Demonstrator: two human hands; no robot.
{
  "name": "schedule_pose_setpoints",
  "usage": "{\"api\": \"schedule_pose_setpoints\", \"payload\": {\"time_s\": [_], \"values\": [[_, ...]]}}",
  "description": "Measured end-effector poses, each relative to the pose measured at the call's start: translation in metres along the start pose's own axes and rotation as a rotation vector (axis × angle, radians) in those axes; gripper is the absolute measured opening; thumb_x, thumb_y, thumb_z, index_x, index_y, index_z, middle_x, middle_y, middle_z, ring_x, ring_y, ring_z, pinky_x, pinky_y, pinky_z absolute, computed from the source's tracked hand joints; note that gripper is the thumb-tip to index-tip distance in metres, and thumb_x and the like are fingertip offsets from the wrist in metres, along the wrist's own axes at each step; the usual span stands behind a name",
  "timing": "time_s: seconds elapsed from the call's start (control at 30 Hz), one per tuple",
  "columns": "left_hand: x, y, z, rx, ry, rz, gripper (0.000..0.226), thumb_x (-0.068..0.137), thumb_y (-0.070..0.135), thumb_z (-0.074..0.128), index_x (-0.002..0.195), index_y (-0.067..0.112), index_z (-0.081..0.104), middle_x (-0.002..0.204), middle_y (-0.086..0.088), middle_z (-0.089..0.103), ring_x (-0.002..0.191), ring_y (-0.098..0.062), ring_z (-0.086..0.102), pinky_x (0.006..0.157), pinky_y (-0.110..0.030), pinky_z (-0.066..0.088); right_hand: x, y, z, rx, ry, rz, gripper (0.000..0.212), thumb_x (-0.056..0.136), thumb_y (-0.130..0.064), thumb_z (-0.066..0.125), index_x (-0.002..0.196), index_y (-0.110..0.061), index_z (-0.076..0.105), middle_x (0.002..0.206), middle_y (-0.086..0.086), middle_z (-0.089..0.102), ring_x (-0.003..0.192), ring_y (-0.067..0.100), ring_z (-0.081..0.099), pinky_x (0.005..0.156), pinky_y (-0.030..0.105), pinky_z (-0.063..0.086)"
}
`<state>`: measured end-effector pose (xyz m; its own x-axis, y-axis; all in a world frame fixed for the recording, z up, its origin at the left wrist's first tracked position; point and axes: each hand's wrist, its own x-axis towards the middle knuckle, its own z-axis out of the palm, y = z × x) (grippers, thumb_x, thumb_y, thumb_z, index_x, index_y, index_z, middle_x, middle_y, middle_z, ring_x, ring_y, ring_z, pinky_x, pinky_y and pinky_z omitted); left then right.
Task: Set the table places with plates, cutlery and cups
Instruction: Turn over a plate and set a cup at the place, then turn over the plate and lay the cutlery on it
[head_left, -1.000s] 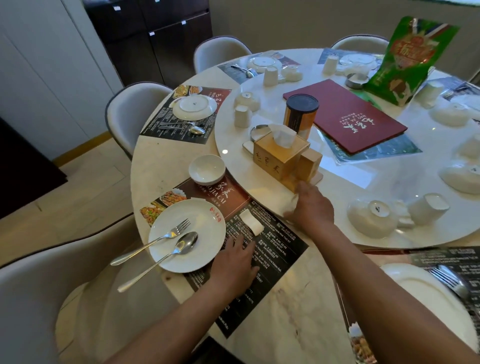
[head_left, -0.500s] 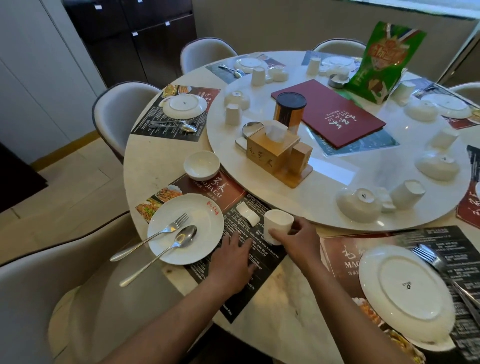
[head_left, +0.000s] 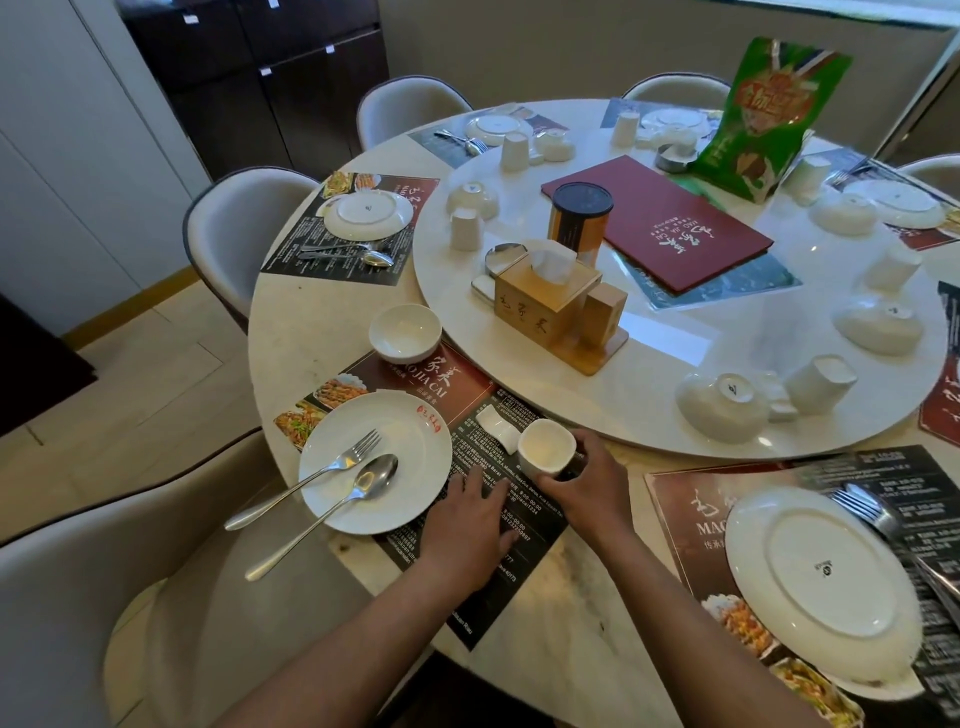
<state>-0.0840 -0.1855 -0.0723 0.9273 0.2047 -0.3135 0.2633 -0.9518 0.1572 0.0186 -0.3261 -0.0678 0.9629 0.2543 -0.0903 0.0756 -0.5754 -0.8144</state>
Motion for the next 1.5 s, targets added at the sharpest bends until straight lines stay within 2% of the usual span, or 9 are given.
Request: {"api": "schedule_pose_setpoints", "payload": {"time_s": [0.23,0.4,0.6,0.77,0.87,1.03,1.17,1.3,1.5], "values": [[0.000,0.000,0.000,0.005,0.002,0.004,0.076,0.098,0.057,0.051,0.159,0.027,0.018,0.166,-0.011,0.014,0.152,-0.033,0.015,0.118,-0.047,0.032,0.003,-0.004,0.001,-0.088,-0.024,-0.012,0.072,0.067,-0.038,0.091,0.129,-0.033,0.055,0.121,-0.010,0.067,0.104,0.008,0.060,0.077,0.026,0.047],[-0.005,-0.001,-0.002,0.001,0.001,0.019,0.076,0.097,0.057,0.052,0.158,0.026,0.020,0.166,-0.011,0.016,0.152,-0.033,0.016,0.117,-0.048,0.034,-0.011,-0.001,-0.011,-0.194,-0.007,0.015,0.103,0.063,-0.053,0.089,0.149,-0.030,0.037,0.145,-0.006,0.053,0.129,0.018,0.053,0.098,0.038,0.050],[-0.028,0.028,-0.006,-0.012,0.072,0.102,0.064,0.097,0.057,0.048,0.152,0.026,0.034,0.158,-0.007,0.032,0.145,-0.029,0.029,0.112,-0.046,0.038,-0.056,0.016,-0.047,-0.516,0.198,-0.103,0.082,0.085,-0.054,0.069,0.152,-0.027,0.032,0.150,0.000,0.047,0.131,0.023,0.050,0.095,0.042,0.053],[-0.042,0.079,0.001,0.027,0.110,0.239,0.064,0.097,0.059,0.046,0.152,0.027,0.033,0.157,-0.009,0.033,0.144,-0.029,0.030,0.111,-0.046,0.038,-0.089,0.041,-0.083,-0.630,0.247,-0.126,0.063,0.086,-0.049,0.066,0.141,-0.028,0.046,0.142,-0.002,0.050,0.133,0.025,0.045,0.099,0.045,0.051],[-0.039,0.111,-0.001,0.059,0.127,0.297,0.066,0.097,0.059,0.047,0.152,0.026,0.031,0.158,-0.012,0.033,0.145,-0.031,0.029,0.111,-0.047,0.038,-0.104,0.053,-0.109,-0.696,0.274,-0.062,0.065,0.087,-0.048,0.066,0.145,-0.026,0.045,0.148,0.002,0.048,0.138,0.028,0.042,0.104,0.045,0.048],[-0.026,0.155,-0.016,0.078,0.167,0.358,0.068,0.097,0.058,0.050,0.154,0.026,0.029,0.160,-0.011,0.031,0.149,-0.033,0.025,0.114,-0.049,0.036,-0.107,0.076,-0.151,-0.663,0.280,0.055,0.064,0.092,-0.053,0.056,0.150,-0.030,0.042,0.156,0.000,0.039,0.146,0.027,0.028,0.113,0.046,0.036],[-0.009,0.189,-0.029,0.106,0.200,0.359,0.066,0.094,0.051,0.060,0.150,0.027,0.036,0.153,-0.010,0.040,0.142,-0.031,0.035,0.108,-0.047,0.040,-0.098,0.096,-0.180,-0.650,0.264,0.078,0.060,0.090,-0.055,0.057,0.145,-0.031,0.049,0.155,-0.001,0.041,0.144,0.027,0.031,0.111,0.045,0.038],[0.017,0.223,-0.039,0.163,0.252,0.300,0.067,0.092,0.050,0.062,0.149,0.025,0.038,0.145,-0.010,0.046,0.135,-0.030,0.041,0.100,-0.045,0.046,-0.080,0.111,-0.213,-0.696,0.193,0.039,0.058,0.089,-0.057,0.056,0.142,-0.030,0.053,0.153,-0.002,0.044,0.142,0.026,0.034,0.108,0.044,0.042],[0.072,0.265,-0.047,0.235,0.278,0.255,0.082,0.089,0.042,0.069,0.155,0.024,0.022,0.154,-0.014,0.032,0.138,-0.033,0.033,0.101,-0.043,0.043,-0.026,0.127,-0.255,-0.729,0.064,-0.067,0.057,0.092,-0.051,0.056,0.144,-0.029,0.050,0.150,-0.004,0.047,0.140,0.024,0.037,0.110,0.045,0.039]]}}
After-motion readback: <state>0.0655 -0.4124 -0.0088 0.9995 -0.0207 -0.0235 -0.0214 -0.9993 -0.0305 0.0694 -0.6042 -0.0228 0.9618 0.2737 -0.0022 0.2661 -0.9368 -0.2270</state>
